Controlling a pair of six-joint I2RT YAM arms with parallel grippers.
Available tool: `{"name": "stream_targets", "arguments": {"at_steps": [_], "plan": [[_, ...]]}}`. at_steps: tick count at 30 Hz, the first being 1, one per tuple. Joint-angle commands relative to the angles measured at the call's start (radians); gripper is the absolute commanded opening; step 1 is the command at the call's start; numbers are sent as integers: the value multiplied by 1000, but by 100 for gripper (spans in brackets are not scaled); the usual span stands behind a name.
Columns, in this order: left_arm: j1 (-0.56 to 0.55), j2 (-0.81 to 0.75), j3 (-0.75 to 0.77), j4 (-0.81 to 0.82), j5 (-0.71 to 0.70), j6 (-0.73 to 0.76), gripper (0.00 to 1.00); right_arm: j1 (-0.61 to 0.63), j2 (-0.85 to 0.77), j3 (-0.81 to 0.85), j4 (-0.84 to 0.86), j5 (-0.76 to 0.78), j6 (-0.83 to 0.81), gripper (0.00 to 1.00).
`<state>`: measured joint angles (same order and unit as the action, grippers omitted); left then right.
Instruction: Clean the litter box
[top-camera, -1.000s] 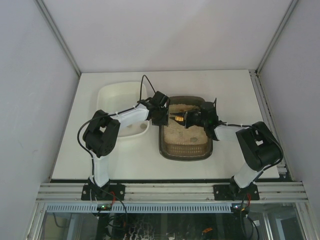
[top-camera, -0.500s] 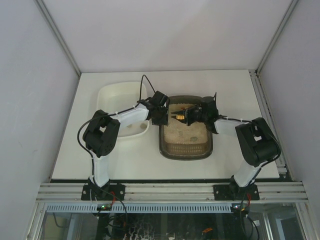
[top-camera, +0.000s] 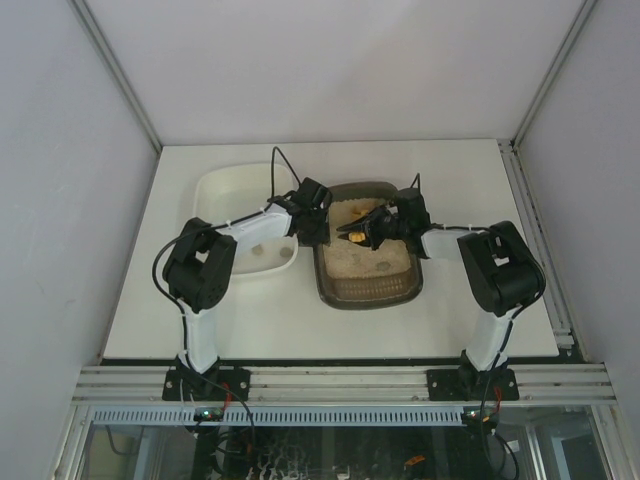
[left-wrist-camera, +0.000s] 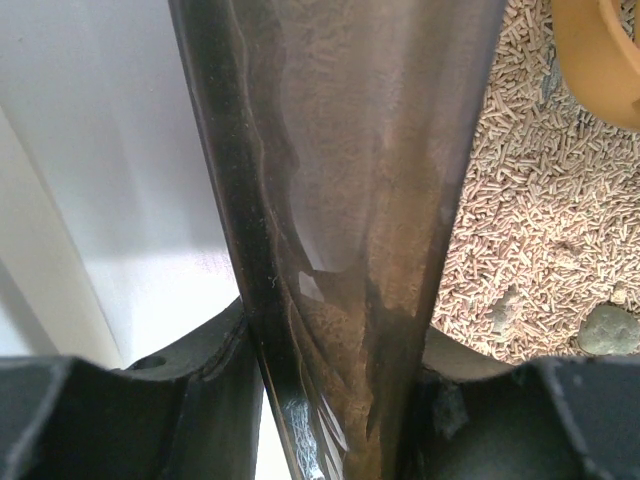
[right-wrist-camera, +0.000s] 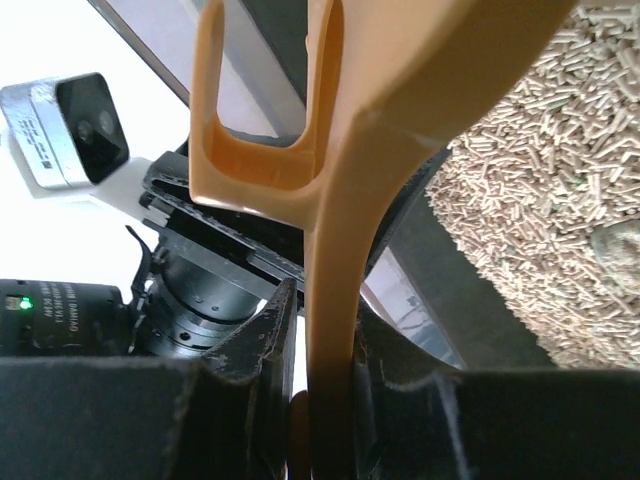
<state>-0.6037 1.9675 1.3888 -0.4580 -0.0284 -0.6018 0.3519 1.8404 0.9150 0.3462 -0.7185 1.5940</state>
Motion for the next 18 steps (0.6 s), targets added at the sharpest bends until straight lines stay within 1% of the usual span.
{"name": "stream_targets", "arguments": {"at_steps": [1,4,10,13,18], "plan": [[-8,-22,-13,53,61,33,35,-13,11,40,50,-30,-177,0],[-8,-12,-3,46,89,32,35,-13,9,-12,147,-64,-168,0],[-8,-12,11,37,99,40,35,-8,0,-71,252,-142,-159,0],[-7,-12,27,26,96,57,35,-2,-32,-94,235,-159,-196,0],[-6,-12,40,15,99,75,36,5,-111,-156,171,-148,-304,0]]}}
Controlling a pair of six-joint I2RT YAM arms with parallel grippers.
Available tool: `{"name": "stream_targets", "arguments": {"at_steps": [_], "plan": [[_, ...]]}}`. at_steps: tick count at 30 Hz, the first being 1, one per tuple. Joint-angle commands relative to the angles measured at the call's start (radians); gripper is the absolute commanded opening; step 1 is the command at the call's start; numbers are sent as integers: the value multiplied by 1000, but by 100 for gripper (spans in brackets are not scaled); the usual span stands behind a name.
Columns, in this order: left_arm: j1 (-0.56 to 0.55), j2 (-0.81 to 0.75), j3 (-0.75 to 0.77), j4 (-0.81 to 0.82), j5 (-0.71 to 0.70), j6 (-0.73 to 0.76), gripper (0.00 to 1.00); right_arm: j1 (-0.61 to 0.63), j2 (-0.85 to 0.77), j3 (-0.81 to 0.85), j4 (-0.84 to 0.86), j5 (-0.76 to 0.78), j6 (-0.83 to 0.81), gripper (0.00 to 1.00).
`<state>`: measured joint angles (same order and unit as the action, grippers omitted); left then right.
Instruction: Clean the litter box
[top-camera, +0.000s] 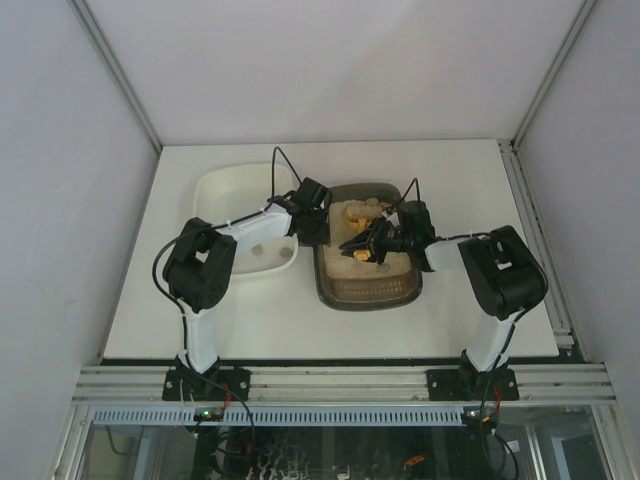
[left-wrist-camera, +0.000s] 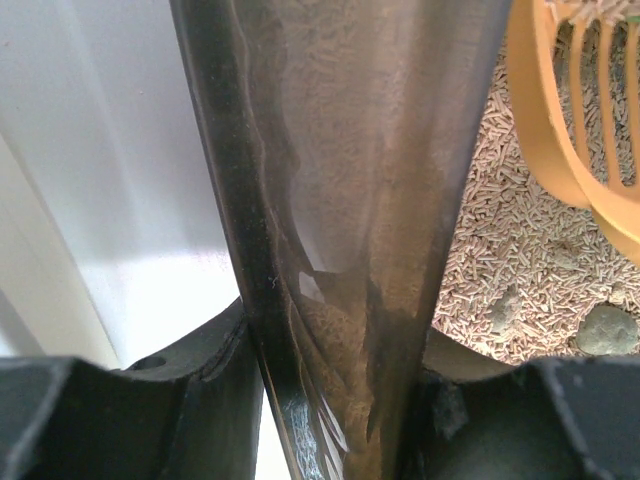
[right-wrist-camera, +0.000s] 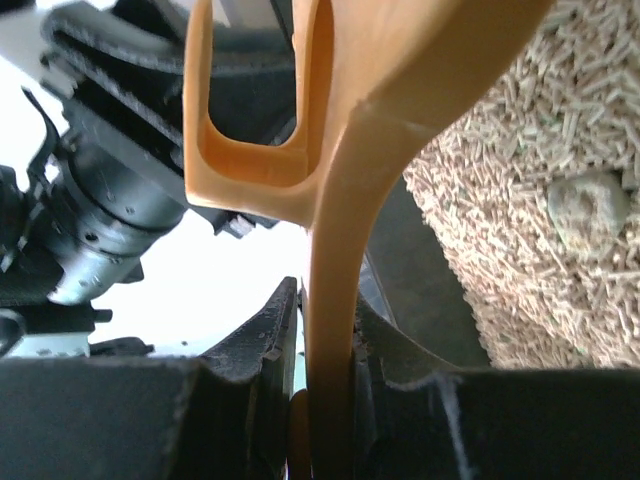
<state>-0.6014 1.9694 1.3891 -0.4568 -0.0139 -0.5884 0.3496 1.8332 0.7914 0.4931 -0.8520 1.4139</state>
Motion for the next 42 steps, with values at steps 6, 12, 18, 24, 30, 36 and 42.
{"name": "stream_targets", "arguments": {"at_steps": [6,12,18,24,30,36,42], "plan": [[0,-6,59,-6,96,77,36,-1,-187,-148,15,1,-246,0],[8,-11,66,-11,96,82,37,-12,-255,-204,-56,4,-343,0],[13,-7,82,-22,91,93,37,-13,-318,-276,-40,14,-385,0],[22,-4,96,-28,92,110,37,-11,-413,-344,-61,34,-471,0],[21,-9,111,-42,86,133,38,-9,-470,-391,-32,4,-522,0],[22,-1,135,-50,89,127,39,7,-488,-389,-87,-17,-576,0],[16,-8,135,-57,76,114,41,14,-474,-347,-141,-70,-511,0]]}}
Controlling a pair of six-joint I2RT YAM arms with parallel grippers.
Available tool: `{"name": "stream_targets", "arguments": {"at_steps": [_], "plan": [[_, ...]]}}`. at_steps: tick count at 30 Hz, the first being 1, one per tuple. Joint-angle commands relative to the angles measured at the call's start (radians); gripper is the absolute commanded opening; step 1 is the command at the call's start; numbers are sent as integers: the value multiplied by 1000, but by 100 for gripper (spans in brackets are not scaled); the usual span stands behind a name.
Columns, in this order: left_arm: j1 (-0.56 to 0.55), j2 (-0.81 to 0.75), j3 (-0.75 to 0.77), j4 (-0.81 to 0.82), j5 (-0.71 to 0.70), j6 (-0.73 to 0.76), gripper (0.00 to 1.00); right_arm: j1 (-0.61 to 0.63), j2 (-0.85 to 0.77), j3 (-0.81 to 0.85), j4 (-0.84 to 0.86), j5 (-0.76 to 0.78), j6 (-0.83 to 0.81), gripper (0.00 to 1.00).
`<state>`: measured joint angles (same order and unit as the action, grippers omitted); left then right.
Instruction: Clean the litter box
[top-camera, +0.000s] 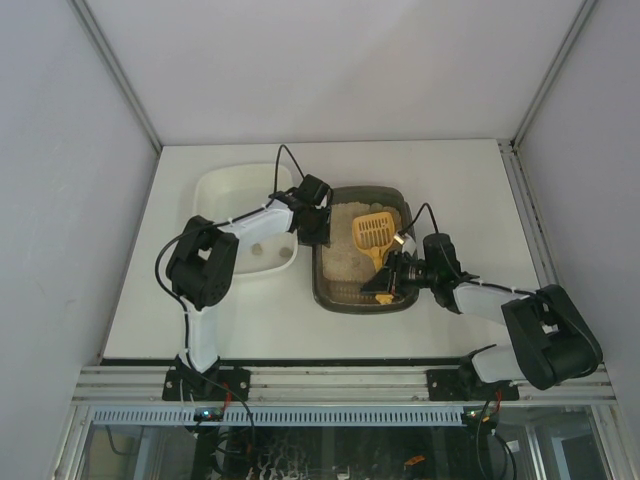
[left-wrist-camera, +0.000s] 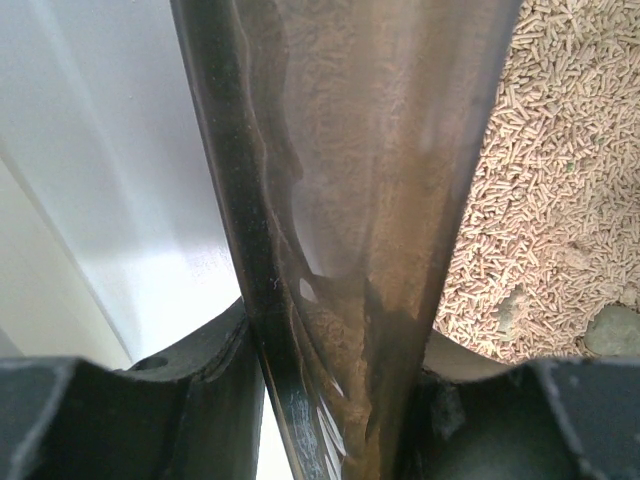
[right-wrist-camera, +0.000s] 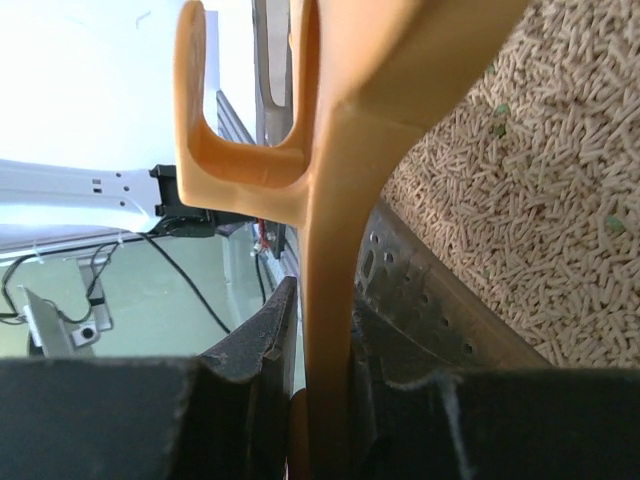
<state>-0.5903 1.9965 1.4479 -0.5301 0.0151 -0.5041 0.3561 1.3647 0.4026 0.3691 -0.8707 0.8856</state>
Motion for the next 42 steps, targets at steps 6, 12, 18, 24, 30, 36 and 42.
{"name": "stream_targets", "arguments": {"at_steps": [6,12,18,24,30,36,42], "plan": [[-4,-70,45,39,29,4,41,8,70,103,36,-123,262,0],[-11,-80,32,43,35,-9,41,9,189,229,122,-204,514,0],[-18,-76,31,43,34,-18,41,4,269,432,-95,-223,563,0],[-26,-80,29,46,30,-18,41,0,298,518,-177,-170,696,0],[-26,-87,22,46,23,-14,41,0,294,528,-284,-115,738,0],[-26,-83,22,48,23,-16,40,-11,238,527,-440,-14,726,0],[-26,-77,20,52,29,-19,40,-41,266,530,-428,19,750,0]]}}
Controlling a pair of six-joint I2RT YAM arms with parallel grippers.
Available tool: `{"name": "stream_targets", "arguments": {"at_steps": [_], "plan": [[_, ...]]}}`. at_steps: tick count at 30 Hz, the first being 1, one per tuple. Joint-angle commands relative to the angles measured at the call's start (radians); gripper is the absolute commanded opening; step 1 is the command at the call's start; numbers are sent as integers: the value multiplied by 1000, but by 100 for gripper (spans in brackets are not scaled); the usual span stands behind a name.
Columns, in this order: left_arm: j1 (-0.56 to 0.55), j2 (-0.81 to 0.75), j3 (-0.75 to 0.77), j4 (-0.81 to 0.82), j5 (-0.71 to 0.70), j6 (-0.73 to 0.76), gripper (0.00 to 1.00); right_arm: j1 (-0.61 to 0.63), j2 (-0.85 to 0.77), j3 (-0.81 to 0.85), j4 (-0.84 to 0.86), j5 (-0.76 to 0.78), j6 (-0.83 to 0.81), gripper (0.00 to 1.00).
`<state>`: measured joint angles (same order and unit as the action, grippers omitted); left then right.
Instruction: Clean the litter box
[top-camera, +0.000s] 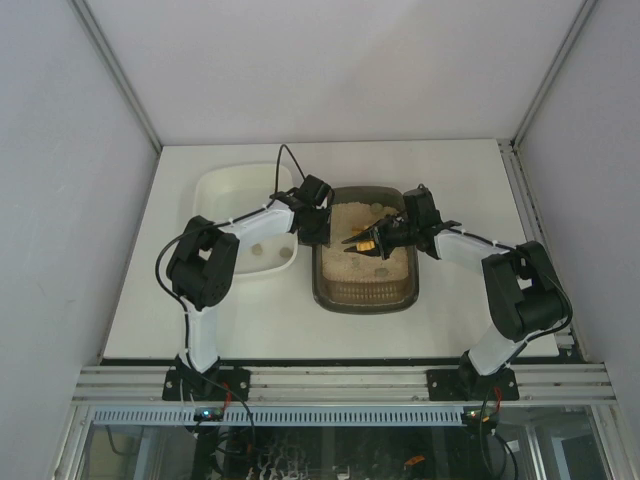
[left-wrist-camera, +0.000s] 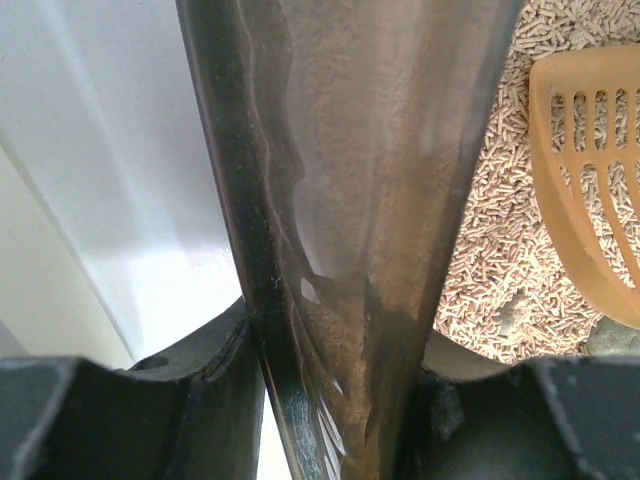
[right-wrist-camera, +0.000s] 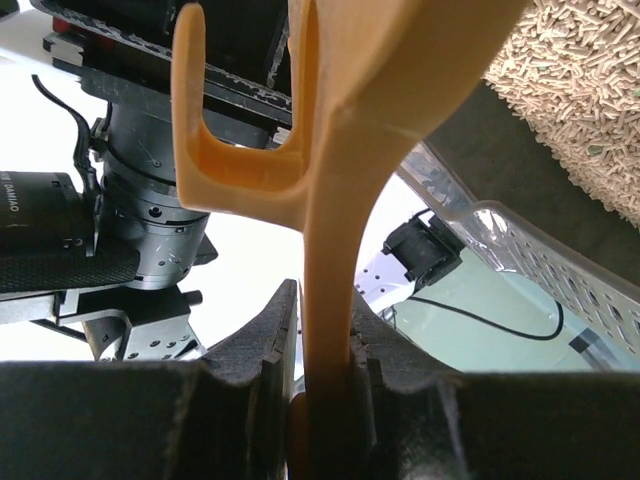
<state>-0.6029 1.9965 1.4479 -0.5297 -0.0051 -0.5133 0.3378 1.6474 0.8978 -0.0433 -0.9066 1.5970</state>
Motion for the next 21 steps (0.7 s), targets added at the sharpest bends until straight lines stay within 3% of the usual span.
{"name": "stream_targets", "arguments": {"at_steps": [1,14,21], "plan": [[-14,-77,19,52,48,-8,41,-23,-6,37,-6,58,46,0],[-14,-77,17,51,46,-7,40,-27,149,131,31,70,68,0],[-14,-76,10,57,45,-8,40,-51,141,131,24,137,57,0]]}}
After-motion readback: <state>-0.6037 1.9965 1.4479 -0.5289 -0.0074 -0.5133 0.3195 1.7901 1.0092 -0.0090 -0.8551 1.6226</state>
